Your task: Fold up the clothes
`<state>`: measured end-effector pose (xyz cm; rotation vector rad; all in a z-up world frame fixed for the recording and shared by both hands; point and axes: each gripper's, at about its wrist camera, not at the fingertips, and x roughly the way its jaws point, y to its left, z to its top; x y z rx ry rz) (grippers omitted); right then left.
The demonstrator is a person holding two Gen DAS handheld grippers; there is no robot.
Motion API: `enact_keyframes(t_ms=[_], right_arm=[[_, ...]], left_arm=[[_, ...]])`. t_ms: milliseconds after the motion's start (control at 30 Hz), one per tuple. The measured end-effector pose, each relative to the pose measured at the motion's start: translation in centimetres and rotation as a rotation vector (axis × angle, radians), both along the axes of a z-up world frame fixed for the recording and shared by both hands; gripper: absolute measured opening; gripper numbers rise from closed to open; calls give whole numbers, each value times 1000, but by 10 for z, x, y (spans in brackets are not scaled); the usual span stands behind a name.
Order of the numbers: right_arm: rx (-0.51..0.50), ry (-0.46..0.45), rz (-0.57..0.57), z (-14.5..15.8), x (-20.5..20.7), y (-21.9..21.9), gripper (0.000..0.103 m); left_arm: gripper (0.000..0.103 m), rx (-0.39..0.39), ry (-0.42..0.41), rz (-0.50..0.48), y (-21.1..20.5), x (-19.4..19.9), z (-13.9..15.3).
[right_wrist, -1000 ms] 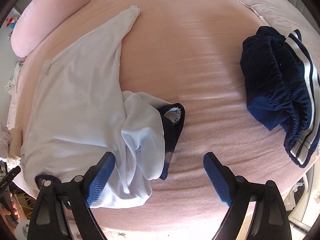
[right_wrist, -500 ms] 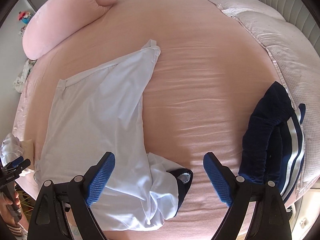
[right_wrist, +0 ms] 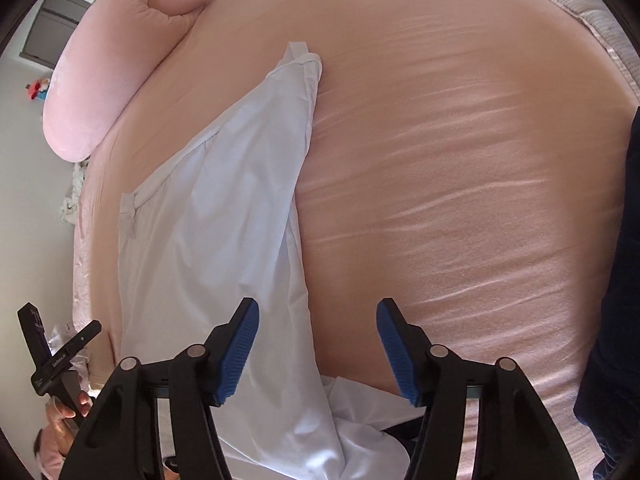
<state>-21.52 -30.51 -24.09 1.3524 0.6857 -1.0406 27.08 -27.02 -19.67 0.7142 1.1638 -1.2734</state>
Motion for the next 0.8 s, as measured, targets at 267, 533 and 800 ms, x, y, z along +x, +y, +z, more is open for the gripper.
enact_keyframes(t_ms=[267, 533, 800], right_arm=[[-10, -71, 9, -15, 8, -7, 52], [10, 15, 65, -18, 15, -19, 29], [-42, 88, 148, -13, 34, -22, 29]], left_arm=[[93, 13, 24, -23, -43, -2, -18], [93, 14, 91, -18, -61, 2, -36], [80, -39, 114, -95, -76, -12, -37]])
